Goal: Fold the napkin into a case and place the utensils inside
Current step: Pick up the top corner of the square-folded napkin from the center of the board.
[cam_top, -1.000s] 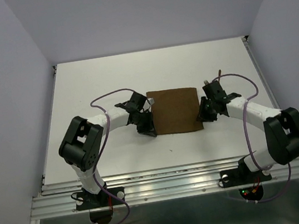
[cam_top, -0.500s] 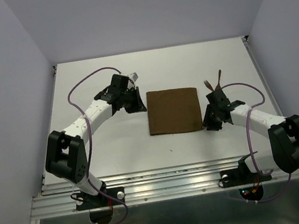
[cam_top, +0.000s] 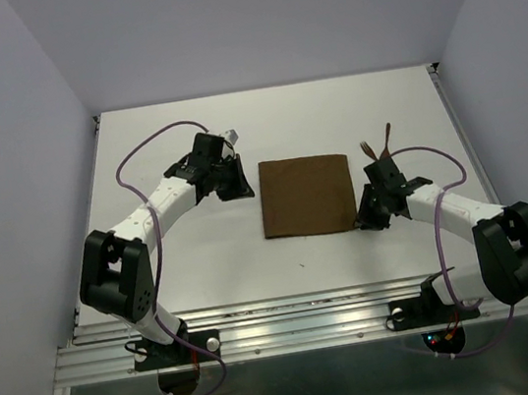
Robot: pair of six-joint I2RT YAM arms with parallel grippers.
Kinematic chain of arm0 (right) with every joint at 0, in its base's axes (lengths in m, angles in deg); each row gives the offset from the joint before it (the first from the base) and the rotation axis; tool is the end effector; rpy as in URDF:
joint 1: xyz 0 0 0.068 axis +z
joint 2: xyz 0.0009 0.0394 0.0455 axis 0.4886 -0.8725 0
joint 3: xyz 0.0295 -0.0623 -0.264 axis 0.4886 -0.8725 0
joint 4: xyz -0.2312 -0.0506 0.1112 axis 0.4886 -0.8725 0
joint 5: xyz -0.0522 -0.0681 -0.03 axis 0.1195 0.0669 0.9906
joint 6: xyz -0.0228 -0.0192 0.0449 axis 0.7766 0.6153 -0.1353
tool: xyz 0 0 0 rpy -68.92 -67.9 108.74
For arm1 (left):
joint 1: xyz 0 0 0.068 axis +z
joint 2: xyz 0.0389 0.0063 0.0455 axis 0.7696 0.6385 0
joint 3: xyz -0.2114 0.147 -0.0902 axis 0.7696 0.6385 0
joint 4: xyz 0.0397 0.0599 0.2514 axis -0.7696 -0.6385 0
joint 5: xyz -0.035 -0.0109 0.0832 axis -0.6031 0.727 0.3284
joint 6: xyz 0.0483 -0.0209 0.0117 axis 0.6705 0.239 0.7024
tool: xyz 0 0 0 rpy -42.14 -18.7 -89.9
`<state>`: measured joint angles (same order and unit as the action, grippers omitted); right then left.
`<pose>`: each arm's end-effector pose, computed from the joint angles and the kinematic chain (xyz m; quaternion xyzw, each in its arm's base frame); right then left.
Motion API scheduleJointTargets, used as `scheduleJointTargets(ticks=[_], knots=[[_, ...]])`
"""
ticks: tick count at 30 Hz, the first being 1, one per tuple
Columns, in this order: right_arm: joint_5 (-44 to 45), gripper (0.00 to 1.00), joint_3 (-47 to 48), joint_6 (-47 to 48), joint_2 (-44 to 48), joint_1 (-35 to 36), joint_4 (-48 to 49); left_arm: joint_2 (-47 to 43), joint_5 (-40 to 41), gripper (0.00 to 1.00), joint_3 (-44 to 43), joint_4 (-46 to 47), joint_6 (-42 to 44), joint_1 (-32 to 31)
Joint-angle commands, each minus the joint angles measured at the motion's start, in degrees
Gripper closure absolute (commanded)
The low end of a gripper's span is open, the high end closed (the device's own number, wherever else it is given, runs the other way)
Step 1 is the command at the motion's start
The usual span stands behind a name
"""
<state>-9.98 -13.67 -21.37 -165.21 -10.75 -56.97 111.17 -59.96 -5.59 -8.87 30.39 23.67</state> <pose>0.2220 0.0749 0.1650 0.2079 0.9514 0.1235 0.1909 0.3091 -0.1674 0.2555 0.0837 0.9061 -0.2960 0.2904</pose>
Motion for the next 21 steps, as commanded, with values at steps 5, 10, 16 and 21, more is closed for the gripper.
scheduleJointTargets(ticks=[5, 10, 16, 21], knots=[[-2.1, 0.81, -0.6, -0.7, 0.3, 0.2, 3.4, -2.3, 0.0, 1.00, 1.5, 2.0, -0.1, -0.2], [-1.5, 0.99, -0.4, -0.8, 1.3, 0.2, 3.0, -2.3, -0.8, 1.00, 2.2, 2.7, -0.2, -0.2], [-1.4, 0.99, 0.5, -0.6, 3.2, 0.2, 2.7, -2.6, -0.6, 1.00, 2.8, 2.9, -0.6, -0.3], [-1.4, 0.99, 4.0, 0.0, 3.0, 0.2, 2.1, -2.7, -1.8, 1.00, 4.5, 4.9, -1.9, -0.3]])
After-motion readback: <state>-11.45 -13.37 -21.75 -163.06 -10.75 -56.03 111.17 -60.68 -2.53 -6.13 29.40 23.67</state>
